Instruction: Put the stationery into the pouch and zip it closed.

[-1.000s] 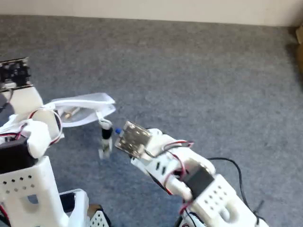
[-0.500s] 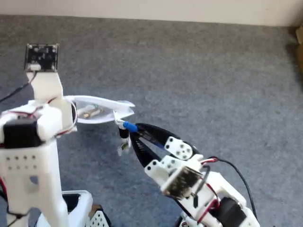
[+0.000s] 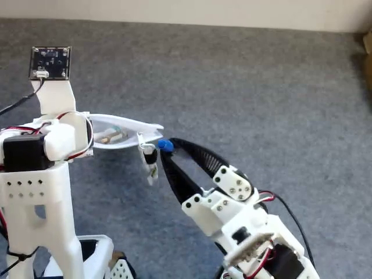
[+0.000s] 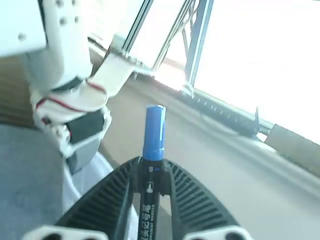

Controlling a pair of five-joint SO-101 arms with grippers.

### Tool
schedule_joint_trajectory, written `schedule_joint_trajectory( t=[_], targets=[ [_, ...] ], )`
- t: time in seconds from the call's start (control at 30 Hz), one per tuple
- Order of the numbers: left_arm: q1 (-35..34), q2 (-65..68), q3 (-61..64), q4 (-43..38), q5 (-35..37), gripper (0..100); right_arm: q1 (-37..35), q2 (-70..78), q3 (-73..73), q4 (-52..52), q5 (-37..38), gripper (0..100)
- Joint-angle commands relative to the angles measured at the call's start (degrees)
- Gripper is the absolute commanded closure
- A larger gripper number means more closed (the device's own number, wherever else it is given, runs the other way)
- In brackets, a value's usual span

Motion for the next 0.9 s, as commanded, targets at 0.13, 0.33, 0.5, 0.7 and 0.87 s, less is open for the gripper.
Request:
schedule_joint_trajectory(
  t=[0.13, 0.33, 0.5, 0.7, 0.87],
  targets=[
    [1.4, 2.1, 2.6, -0.1, -0.2, 99, -0.3, -0.2, -2.0, -11.5, -0.5, 99.5],
    [1.4, 2.1, 4.4, -2.6, -0.1, 99, -8.5, 3.6, -2.1, -13.5, -0.5, 99.5],
    [1.4, 2.1, 4.4, -2.5, -0.1, 99, -11.0, 11.8, -4.6, -16.7, -0.5, 99.5],
    [1.4, 2.1, 4.4, -2.5, 2.1, 99, -11.0, 20.6, -4.9, -27.0, -0.5, 99.5],
    [1.4, 2.1, 4.4, -2.5, 2.1, 99, -11.0, 27.2, -4.9, -34.3, -0.4, 99.5]
  ],
)
